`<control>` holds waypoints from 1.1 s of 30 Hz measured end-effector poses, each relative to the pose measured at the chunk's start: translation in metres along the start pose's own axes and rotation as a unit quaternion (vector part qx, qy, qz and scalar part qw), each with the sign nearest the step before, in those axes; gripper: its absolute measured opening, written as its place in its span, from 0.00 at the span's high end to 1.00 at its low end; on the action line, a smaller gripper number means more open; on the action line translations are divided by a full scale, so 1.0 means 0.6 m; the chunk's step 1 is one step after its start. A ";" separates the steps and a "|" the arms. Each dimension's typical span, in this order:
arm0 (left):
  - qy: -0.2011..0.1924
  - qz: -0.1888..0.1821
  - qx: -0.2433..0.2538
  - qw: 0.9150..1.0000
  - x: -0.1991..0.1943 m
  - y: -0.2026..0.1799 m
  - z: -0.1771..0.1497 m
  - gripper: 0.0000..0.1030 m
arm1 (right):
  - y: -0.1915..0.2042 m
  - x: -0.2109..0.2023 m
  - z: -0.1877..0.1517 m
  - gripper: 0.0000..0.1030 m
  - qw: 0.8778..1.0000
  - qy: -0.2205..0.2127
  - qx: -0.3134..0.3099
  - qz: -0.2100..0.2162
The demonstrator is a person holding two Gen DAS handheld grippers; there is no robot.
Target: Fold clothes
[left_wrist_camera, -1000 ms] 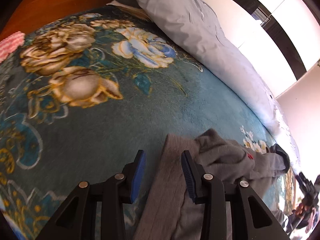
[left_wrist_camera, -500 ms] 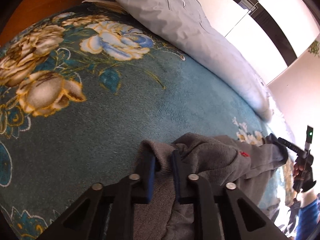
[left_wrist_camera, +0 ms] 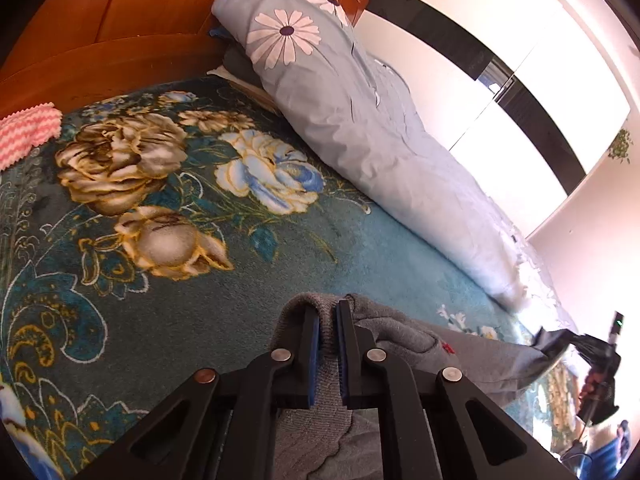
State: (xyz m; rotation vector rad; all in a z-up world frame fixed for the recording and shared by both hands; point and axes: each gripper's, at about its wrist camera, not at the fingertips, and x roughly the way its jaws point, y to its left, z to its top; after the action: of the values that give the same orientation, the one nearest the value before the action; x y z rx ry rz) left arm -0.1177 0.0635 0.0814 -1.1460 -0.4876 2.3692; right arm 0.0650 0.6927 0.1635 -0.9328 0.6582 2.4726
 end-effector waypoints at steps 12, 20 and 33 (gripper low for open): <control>-0.016 0.009 0.005 1.000 -0.008 -0.013 0.013 0.93 | -0.026 -0.152 0.042 0.96 0.992 -0.105 -0.004 -0.066; 0.045 0.089 -0.020 0.995 0.113 0.043 0.027 0.92 | -0.011 0.191 0.018 0.96 0.990 0.060 -0.022 -0.125; 0.090 -0.016 -0.126 0.988 0.123 0.103 0.016 0.87 | -0.190 0.095 -0.019 0.46 0.996 0.032 0.073 -0.026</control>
State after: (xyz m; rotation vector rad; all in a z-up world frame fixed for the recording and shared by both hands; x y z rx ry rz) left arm -0.1810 0.0510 0.0093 -1.4351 -0.7512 2.1952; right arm 0.0914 0.7896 0.0848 -0.9622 0.8137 2.3230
